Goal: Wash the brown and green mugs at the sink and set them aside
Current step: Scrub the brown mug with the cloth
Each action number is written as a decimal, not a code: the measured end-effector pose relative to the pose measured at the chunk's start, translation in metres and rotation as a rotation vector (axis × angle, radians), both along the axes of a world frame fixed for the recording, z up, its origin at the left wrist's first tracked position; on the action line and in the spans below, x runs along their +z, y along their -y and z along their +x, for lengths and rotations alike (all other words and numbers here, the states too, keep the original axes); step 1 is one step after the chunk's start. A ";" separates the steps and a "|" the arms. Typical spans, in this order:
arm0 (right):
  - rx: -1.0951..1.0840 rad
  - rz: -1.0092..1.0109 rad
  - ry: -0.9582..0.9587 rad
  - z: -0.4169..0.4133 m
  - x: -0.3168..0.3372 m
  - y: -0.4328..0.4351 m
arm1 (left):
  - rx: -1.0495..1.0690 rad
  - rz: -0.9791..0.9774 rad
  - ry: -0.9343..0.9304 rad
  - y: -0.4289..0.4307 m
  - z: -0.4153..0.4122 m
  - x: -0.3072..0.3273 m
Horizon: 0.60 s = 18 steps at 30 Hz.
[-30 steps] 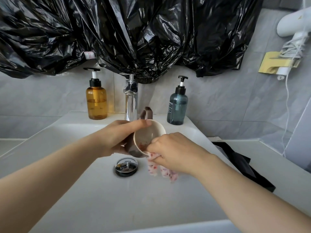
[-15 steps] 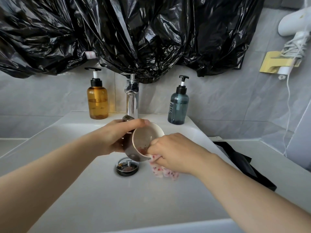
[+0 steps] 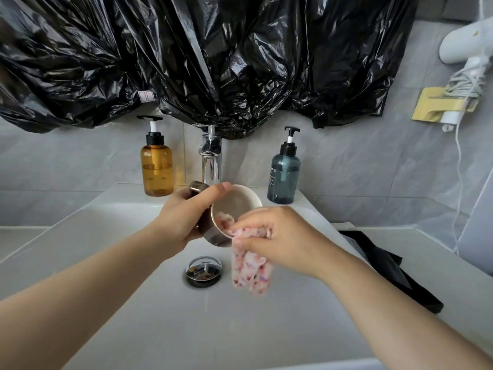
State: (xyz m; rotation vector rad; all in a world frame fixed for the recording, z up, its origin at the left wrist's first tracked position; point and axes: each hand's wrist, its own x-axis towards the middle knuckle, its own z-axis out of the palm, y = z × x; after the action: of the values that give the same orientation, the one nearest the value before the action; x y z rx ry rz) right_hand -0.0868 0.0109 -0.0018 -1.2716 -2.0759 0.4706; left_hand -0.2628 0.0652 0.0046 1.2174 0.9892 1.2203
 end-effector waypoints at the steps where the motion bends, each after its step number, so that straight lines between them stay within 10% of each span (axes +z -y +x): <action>1: -0.007 0.029 -0.030 0.002 0.002 0.000 | 0.000 -0.005 0.005 -0.001 0.000 0.000; 12: -0.463 0.499 -0.043 -0.004 0.003 0.000 | -0.014 -0.021 -0.003 -0.005 0.001 -0.004; 18: -0.219 0.382 0.183 -0.003 0.004 0.006 | 0.001 -0.052 -0.015 -0.009 -0.001 -0.008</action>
State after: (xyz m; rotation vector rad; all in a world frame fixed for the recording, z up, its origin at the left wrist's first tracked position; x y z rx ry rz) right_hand -0.0897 0.0046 0.0018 -1.3225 -2.0160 -0.1407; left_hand -0.2640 0.0742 -0.0037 1.1867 1.0263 1.1808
